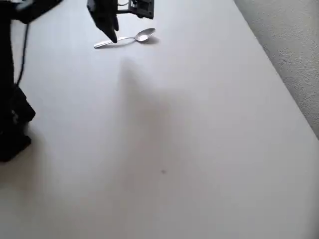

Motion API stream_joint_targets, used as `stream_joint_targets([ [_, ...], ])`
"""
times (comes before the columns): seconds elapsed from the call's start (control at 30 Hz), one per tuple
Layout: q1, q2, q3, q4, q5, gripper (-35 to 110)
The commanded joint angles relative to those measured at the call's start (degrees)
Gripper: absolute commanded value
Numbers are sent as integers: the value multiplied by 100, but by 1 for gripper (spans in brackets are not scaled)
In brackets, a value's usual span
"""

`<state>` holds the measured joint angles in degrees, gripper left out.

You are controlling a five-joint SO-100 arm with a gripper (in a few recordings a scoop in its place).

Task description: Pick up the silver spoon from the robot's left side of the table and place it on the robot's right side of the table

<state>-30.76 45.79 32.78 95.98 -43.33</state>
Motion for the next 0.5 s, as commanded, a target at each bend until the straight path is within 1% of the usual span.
stream_joint_targets([
  [0.0,-79,-1318,-3401,949,-62,18],
  [0.47,-229,-1512,-3401,835,-53,17],
])
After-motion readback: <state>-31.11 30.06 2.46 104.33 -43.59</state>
